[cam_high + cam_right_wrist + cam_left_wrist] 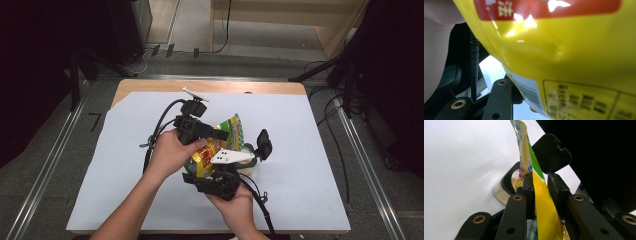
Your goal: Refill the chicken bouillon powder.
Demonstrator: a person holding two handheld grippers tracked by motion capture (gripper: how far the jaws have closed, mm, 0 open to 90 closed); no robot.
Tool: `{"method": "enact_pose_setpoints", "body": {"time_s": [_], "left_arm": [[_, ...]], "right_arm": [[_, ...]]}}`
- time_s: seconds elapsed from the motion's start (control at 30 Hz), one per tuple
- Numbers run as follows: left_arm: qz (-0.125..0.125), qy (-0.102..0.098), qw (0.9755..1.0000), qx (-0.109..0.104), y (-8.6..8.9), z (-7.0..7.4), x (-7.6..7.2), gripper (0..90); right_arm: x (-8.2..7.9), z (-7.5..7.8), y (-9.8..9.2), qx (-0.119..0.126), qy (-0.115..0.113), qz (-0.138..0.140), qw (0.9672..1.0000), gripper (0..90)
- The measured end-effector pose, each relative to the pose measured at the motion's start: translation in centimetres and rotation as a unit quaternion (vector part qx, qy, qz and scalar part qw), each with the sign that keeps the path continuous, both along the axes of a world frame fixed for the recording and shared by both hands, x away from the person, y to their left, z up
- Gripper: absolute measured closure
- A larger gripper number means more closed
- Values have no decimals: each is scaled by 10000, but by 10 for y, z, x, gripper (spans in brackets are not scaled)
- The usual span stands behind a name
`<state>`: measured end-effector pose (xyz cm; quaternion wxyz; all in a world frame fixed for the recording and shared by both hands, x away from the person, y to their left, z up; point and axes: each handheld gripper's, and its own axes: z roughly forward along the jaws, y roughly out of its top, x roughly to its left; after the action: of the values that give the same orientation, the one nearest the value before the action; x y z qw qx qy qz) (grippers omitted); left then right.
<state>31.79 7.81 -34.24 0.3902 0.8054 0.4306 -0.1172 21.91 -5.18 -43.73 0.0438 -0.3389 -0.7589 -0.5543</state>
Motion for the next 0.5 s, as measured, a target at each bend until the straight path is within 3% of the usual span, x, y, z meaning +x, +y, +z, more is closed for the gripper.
{"method": "enact_pose_setpoints", "body": {"time_s": [0.5], "left_arm": [[1, 3, 10000, 12, 0, -1, -1, 773]], "right_arm": [[0, 0, 0, -40, -8, 32, 10000, 643]]}}
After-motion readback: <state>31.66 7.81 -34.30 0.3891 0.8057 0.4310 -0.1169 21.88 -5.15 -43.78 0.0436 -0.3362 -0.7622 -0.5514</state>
